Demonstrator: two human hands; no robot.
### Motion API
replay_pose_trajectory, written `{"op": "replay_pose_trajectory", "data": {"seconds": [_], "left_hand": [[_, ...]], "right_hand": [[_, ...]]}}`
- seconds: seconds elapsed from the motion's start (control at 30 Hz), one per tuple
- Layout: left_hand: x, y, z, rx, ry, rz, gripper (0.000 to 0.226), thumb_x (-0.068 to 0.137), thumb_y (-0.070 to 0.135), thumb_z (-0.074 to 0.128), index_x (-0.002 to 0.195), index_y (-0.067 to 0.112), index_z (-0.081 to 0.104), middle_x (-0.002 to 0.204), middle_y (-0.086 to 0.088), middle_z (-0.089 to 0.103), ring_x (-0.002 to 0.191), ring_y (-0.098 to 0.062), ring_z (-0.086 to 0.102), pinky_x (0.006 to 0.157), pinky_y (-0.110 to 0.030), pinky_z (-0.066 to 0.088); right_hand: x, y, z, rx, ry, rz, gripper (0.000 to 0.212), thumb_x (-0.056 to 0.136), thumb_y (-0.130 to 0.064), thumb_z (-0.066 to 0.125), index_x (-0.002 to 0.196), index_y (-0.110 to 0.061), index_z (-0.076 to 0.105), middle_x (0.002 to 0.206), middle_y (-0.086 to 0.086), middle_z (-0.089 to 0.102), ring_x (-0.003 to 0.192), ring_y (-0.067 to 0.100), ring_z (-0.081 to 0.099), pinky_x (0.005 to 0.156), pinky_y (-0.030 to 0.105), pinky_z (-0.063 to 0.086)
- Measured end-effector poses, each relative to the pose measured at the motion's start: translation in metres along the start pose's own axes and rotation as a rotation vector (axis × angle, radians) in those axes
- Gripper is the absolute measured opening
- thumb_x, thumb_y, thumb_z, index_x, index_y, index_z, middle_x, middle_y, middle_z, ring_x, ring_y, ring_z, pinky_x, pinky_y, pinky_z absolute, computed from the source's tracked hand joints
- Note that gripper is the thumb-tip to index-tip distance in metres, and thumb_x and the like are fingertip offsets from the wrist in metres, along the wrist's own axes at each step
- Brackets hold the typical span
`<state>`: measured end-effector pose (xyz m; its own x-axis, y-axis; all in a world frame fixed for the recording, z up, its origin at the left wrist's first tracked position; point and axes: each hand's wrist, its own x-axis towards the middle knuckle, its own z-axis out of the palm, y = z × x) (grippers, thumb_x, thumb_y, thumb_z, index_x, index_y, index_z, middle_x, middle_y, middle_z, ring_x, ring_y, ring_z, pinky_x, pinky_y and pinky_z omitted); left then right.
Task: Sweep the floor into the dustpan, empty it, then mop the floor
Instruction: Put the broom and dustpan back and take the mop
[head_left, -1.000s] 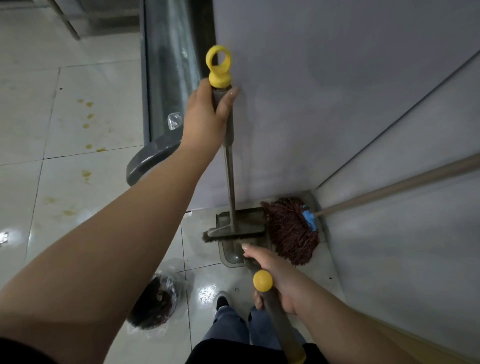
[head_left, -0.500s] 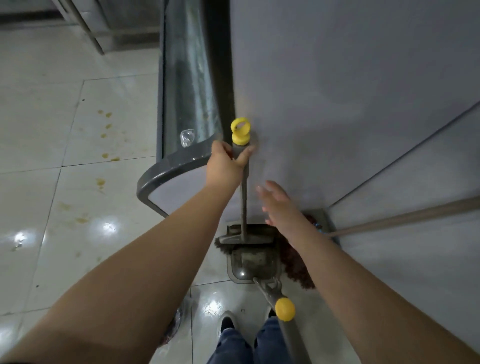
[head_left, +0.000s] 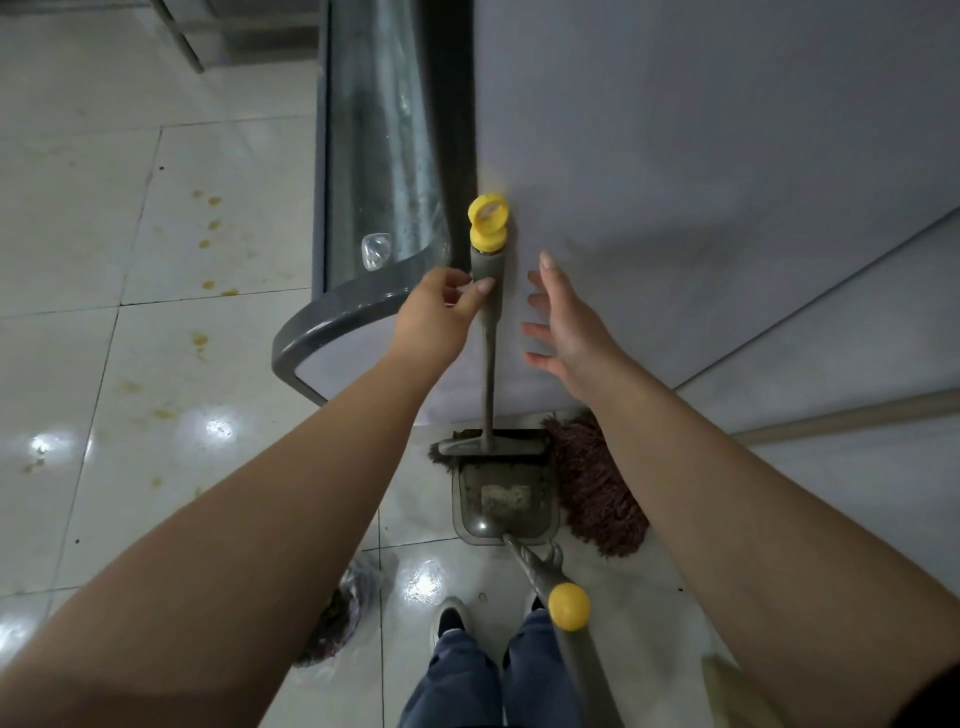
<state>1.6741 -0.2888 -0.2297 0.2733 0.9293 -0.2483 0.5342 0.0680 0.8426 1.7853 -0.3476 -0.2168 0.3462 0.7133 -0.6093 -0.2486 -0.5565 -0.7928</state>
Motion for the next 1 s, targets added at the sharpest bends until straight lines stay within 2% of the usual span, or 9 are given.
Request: {"op": "replay_pose_trajectory", "data": {"seconds": [0.13, 0.3, 0.4, 0.47, 0.57, 0.63, 0.7, 0.83, 1.0], "left_hand": [[-0.012, 0.0, -0.007, -0.002, -0.043, -0.01, 0.039, 0.091, 0.041, 0.054, 0.116, 0.012, 0.055, 0.101, 0.001, 0.057, 0.09, -0.018, 0.056, 0.083, -0.034, 0.049], [-0.032, 0.007, -0.02, -0.006, -0.092, -0.024, 0.039, 0.092, 0.041, 0.053, 0.117, 0.011, 0.056, 0.1, 0.0, 0.057, 0.092, -0.016, 0.054, 0.087, -0.035, 0.049], [-0.052, 0.012, -0.033, -0.078, -0.142, -0.028, 0.03, 0.093, 0.039, 0.051, 0.109, 0.014, 0.056, 0.097, -0.002, 0.062, 0.094, -0.016, 0.057, 0.085, -0.034, 0.049], [-0.068, 0.015, -0.04, -0.12, -0.186, -0.012, 0.026, 0.095, 0.039, 0.048, 0.105, 0.017, 0.054, 0.089, 0.002, 0.064, 0.091, -0.015, 0.06, 0.08, -0.03, 0.05], [-0.091, 0.024, -0.04, -0.157, -0.249, 0.053, 0.023, 0.097, 0.038, 0.044, 0.102, 0.018, 0.055, 0.081, 0.007, 0.064, 0.079, -0.007, 0.06, 0.076, -0.023, 0.049], [-0.104, 0.037, -0.029, -0.167, -0.31, 0.105, 0.022, 0.097, 0.037, 0.043, 0.098, 0.019, 0.055, 0.077, 0.007, 0.063, 0.074, -0.004, 0.059, 0.072, -0.02, 0.048], [-0.115, 0.056, -0.011, -0.165, -0.392, 0.157, 0.023, 0.096, 0.038, 0.044, 0.097, 0.019, 0.055, 0.077, 0.006, 0.063, 0.074, -0.006, 0.059, 0.071, -0.021, 0.049], [-0.136, 0.098, 0.033, -0.223, -0.539, 0.175, 0.022, 0.095, 0.039, 0.045, 0.088, 0.022, 0.057, 0.076, 0.004, 0.065, 0.076, -0.01, 0.06, 0.074, -0.026, 0.05], [-0.155, 0.146, 0.096, -0.191, -0.669, 0.215, 0.024, 0.096, 0.041, 0.044, 0.084, 0.024, 0.056, 0.078, 0.003, 0.067, 0.075, -0.01, 0.06, 0.071, -0.025, 0.047]], "right_hand": [[-0.011, 0.008, -0.001, 0.014, -0.002, 0.012, 0.059, 0.094, -0.059, 0.027, 0.143, -0.027, 0.035, 0.145, 0.001, 0.04, 0.105, 0.016, 0.046, 0.087, 0.038, 0.04], [-0.033, 0.006, -0.002, 0.037, 0.009, -0.007, 0.059, 0.094, -0.06, 0.026, 0.14, -0.026, 0.041, 0.136, 0.001, 0.046, 0.107, 0.02, 0.05, 0.086, 0.038, 0.041], [-0.052, 0.009, -0.004, 0.04, -0.015, -0.028, 0.059, 0.094, -0.06, 0.026, 0.137, -0.023, 0.044, 0.12, -0.001, 0.051, 0.112, 0.024, 0.054, 0.084, 0.036, 0.043], [-0.066, 0.014, -0.008, 0.054, -0.012, -0.049, 0.059, 0.094, -0.061, 0.026, 0.133, -0.021, 0.047, 0.106, -0.003, 0.055, 0.103, 0.022, 0.057, 0.076, 0.033, 0.047], [-0.087, 0.024, -0.018, 0.151, 0.037, -0.065, 0.054, 0.094, -0.06, 0.027, 0.114, -0.02, 0.056, 0.091, -0.003, 0.057, 0.087, 0.019, 0.06, 0.066, 0.031, 0.047], [-0.103, 0.028, -0.028, 0.211, 0.07, -0.083, 0.045, 0.094, -0.06, 0.028, 0.095, -0.025, 0.057, 0.09, -0.001, 0.058, 0.083, 0.019, 0.06, 0.065, 0.031, 0.046], [-0.119, 0.028, -0.042, 0.282, 0.119, -0.088, 0.044, 0.094, -0.059, 0.028, 0.09, -0.026, 0.056, 0.091, 0.001, 0.059, 0.083, 0.02, 0.059, 0.066, 0.032, 0.045], [-0.155, 0.027, -0.097, 0.419, 0.262, -0.13, 0.048, 0.095, -0.059, 0.027, 0.091, -0.021, 0.056, 0.09, 0.003, 0.059, 0.082, 0.021, 0.059, 0.067, 0.031, 0.044], [-0.192, 0.039, -0.193, 0.527, 0.491, -0.221, 0.051, 0.096, -0.056, 0.029, 0.114, -0.015, 0.053, 0.1, 0.004, 0.059, 0.092, 0.02, 0.059, 0.076, 0.033, 0.048]]}}
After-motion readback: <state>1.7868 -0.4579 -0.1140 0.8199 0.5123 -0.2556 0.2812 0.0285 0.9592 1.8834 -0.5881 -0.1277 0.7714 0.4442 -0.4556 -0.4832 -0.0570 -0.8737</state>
